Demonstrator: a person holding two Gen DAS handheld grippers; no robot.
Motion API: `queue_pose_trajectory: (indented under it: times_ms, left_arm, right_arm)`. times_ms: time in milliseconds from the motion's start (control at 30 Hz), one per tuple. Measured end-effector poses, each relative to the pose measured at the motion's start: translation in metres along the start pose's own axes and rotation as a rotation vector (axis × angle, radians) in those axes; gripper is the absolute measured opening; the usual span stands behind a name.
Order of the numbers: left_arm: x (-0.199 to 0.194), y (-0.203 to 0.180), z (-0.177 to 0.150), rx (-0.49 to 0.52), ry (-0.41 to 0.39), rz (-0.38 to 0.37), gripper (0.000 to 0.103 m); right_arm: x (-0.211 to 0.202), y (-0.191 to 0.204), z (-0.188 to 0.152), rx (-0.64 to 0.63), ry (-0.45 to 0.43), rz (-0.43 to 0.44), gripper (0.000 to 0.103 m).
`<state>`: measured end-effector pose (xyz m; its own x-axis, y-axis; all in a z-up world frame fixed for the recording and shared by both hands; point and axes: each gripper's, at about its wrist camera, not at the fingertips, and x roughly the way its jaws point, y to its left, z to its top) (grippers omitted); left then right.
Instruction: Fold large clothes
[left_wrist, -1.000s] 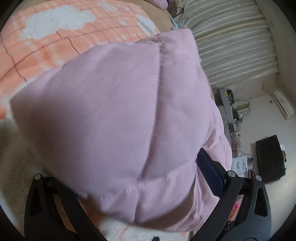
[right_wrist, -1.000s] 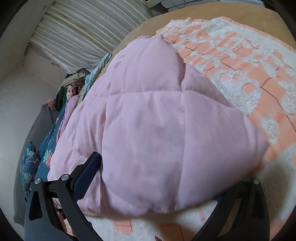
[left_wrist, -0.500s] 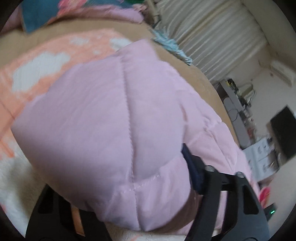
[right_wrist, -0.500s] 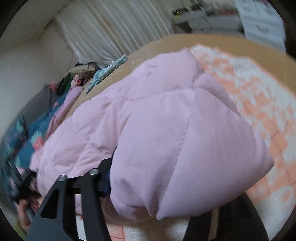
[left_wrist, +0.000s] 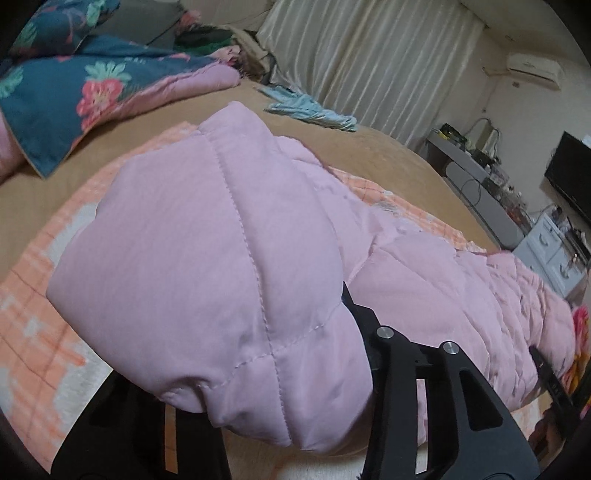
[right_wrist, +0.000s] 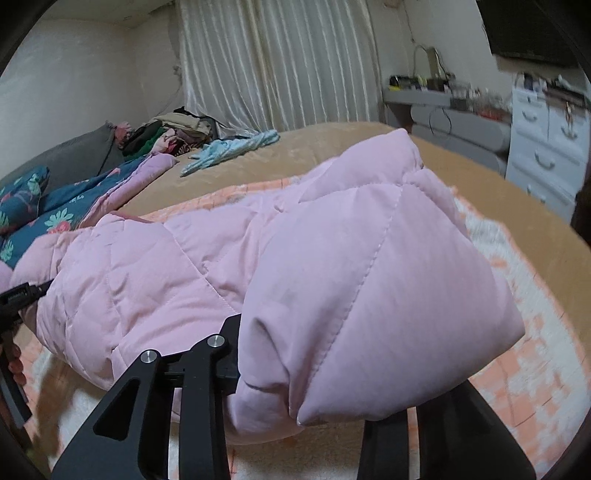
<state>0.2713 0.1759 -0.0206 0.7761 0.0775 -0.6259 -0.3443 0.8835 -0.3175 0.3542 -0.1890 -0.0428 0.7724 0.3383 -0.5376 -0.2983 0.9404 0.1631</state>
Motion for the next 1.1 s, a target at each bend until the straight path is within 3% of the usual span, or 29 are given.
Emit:
queue_pose_trajectory:
  times_ms: [367, 1100]
  left_arm:
    - [-0.039, 0.001, -0.004, 0.063, -0.023, -0.015, 0.032]
    - [-0.106, 0.031, -0.059, 0.086, 0.023, -0.044, 0.032]
  right_arm:
    - [-0.057, 0.015, -0.006, -0.088, -0.063, 0.004, 0.03]
    - [-0.139, 0.016, -0.057, -0.048, 0.001, 0.024, 0.031]
